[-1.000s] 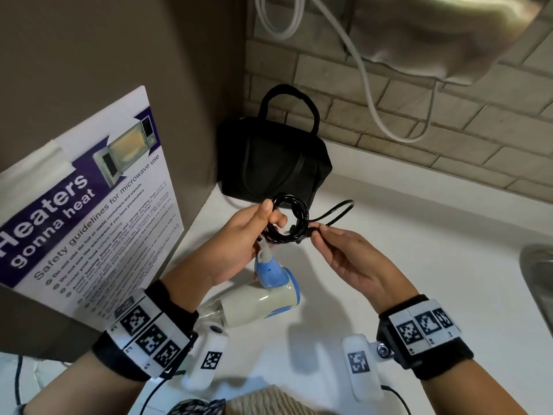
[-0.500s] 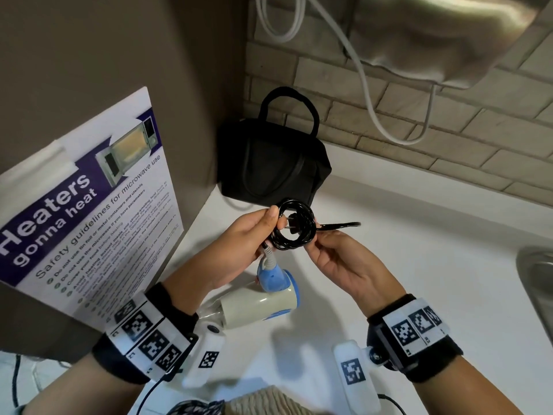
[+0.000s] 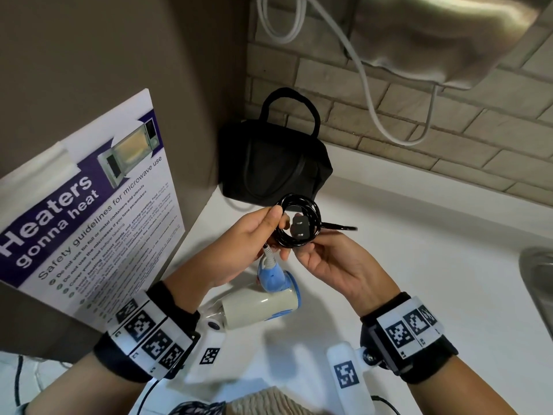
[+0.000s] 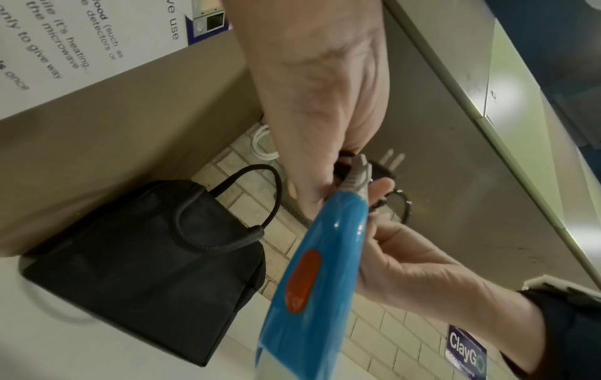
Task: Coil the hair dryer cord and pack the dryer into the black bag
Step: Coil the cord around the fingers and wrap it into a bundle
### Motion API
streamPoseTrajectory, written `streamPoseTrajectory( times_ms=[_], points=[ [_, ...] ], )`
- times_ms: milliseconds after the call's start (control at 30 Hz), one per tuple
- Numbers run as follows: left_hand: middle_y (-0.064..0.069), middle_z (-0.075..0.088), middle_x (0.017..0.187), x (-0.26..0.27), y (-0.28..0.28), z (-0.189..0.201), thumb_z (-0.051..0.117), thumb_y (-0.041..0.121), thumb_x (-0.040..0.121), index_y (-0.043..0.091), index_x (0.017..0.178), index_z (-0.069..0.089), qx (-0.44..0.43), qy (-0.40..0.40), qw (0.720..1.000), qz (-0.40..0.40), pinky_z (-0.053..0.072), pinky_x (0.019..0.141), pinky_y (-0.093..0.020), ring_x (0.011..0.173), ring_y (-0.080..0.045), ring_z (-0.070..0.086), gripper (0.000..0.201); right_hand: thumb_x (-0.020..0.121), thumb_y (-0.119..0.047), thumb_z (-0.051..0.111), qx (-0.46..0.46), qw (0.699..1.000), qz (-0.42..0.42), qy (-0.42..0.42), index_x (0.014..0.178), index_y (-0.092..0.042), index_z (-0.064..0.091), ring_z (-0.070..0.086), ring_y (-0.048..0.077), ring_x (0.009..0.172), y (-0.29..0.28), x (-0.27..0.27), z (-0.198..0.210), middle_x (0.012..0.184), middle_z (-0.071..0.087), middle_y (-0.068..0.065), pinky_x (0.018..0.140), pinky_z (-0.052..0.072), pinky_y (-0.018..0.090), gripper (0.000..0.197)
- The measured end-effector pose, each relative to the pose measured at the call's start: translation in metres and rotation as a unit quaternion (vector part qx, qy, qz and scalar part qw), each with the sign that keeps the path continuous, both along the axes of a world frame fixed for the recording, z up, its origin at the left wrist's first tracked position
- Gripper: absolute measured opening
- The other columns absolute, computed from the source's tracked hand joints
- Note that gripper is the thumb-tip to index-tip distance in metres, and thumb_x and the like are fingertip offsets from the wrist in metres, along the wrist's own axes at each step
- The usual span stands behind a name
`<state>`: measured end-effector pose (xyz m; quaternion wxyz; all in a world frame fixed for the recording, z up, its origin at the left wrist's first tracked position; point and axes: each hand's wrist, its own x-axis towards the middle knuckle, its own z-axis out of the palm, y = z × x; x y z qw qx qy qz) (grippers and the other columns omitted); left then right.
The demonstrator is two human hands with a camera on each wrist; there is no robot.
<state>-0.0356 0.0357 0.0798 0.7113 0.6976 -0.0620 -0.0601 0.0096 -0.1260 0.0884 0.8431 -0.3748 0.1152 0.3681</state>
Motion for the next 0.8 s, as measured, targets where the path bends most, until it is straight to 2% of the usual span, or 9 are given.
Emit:
streamPoseTrajectory(
  times_ms=[67, 133, 233, 333, 433, 533, 667, 733, 800],
  points=[
    [-0.003, 0.058, 0.066, 0.000, 0.000, 0.001, 0.030, 0.049, 0.096, -0.004, 0.102, 0.051, 0.014, -0.009, 1.000, 0.008, 0.039, 0.068, -0.030, 0.069, -0.019, 0.049, 0.058, 0.077, 0.006, 0.056, -0.014, 1.000, 0.020, -0.009, 0.077, -0.001, 0.071, 0.051, 0.013, 0.065, -0.001, -0.004, 0.002, 0.080, 0.058, 0.011, 0.051, 0.049, 0.019, 0.016],
    [-0.001, 0.057, 0.064, -0.001, -0.001, 0.003, 0.029, 0.048, 0.096, -0.004, 0.102, 0.053, 0.033, -0.022, 0.999, 0.017, 0.040, 0.066, -0.025, 0.066, -0.015, 0.048, 0.057, 0.068, -0.003, 0.071, -0.008, 0.999, 0.034, -0.026, 0.080, -0.004, 0.070, 0.049, 0.017, 0.075, -0.001, -0.009, 0.004, 0.086, 0.058, 0.011, 0.062, 0.051, 0.024, 0.012],
    [0.005, 0.057, 0.058, 0.001, -0.001, 0.001, 0.030, 0.041, 0.100, 0.006, 0.095, 0.055, 0.056, -0.021, 0.997, 0.053, 0.040, 0.068, -0.026, 0.064, -0.014, 0.047, 0.044, 0.075, -0.011, 0.060, 0.027, 0.999, 0.035, -0.030, 0.085, -0.008, 0.068, 0.052, 0.022, 0.091, -0.007, -0.012, 0.010, 0.097, 0.066, 0.010, 0.083, 0.044, 0.033, 0.014],
    [0.004, 0.057, 0.065, 0.002, -0.002, 0.001, 0.032, 0.031, 0.102, 0.007, 0.092, 0.053, 0.067, -0.023, 0.994, 0.078, 0.043, 0.073, -0.033, 0.067, -0.015, 0.050, 0.033, 0.075, -0.013, 0.059, 0.038, 0.997, 0.054, -0.048, 0.101, -0.011, 0.059, 0.054, 0.019, 0.091, -0.013, -0.016, 0.022, 0.106, 0.059, 0.008, 0.091, 0.042, 0.039, 0.026],
    [-0.003, 0.054, 0.092, 0.002, -0.007, 0.002, 0.032, 0.038, 0.100, 0.012, 0.093, 0.055, 0.095, -0.059, 0.990, 0.087, 0.045, 0.090, -0.037, 0.087, -0.017, 0.056, 0.036, 0.082, -0.021, 0.064, -0.049, 0.990, 0.068, -0.117, 0.095, -0.016, 0.065, 0.055, 0.010, 0.074, -0.008, -0.024, 0.032, 0.085, 0.057, 0.000, 0.085, 0.045, 0.037, 0.014],
    [-0.004, 0.055, 0.109, 0.002, -0.013, 0.001, 0.034, 0.036, 0.098, 0.011, 0.111, 0.057, 0.092, -0.081, 0.987, 0.103, 0.043, 0.097, -0.026, 0.105, -0.013, 0.057, 0.037, 0.085, -0.018, 0.062, -0.087, 0.982, 0.063, -0.158, 0.084, -0.018, 0.069, 0.053, 0.008, 0.071, -0.002, -0.030, 0.036, 0.073, 0.061, -0.005, 0.077, 0.049, 0.031, 0.007],
    [-0.006, 0.061, 0.095, -0.003, -0.014, -0.003, 0.035, 0.035, 0.101, 0.018, 0.098, 0.059, 0.067, -0.068, 0.990, 0.102, 0.044, 0.093, -0.028, 0.096, -0.017, 0.058, 0.029, 0.089, 0.005, 0.051, -0.200, 0.951, 0.066, -0.224, 0.101, -0.011, 0.061, 0.053, 0.013, 0.070, -0.007, -0.030, 0.029, 0.084, 0.062, -0.001, 0.053, 0.045, 0.015, 0.023],
    [-0.009, 0.063, 0.091, -0.003, -0.014, -0.004, 0.037, 0.045, 0.097, 0.020, 0.090, 0.059, 0.046, -0.045, 0.992, 0.109, 0.046, 0.089, -0.036, 0.090, -0.021, 0.058, 0.034, 0.093, 0.001, 0.048, -0.283, 0.909, 0.092, -0.292, 0.111, -0.014, 0.061, 0.062, 0.008, 0.070, -0.013, -0.036, 0.030, 0.097, 0.067, -0.002, 0.050, 0.042, 0.011, 0.028],
    [0.000, 0.063, 0.091, -0.002, -0.013, -0.006, 0.039, 0.048, 0.095, 0.028, 0.085, 0.060, 0.005, -0.032, 0.992, 0.118, 0.046, 0.092, -0.037, 0.091, -0.012, 0.058, 0.030, 0.097, -0.003, 0.042, -0.315, 0.878, 0.127, -0.338, 0.122, -0.020, 0.057, 0.063, 0.004, 0.069, -0.018, -0.041, 0.029, 0.107, 0.069, -0.003, 0.051, 0.041, 0.010, 0.033]
  ],
)
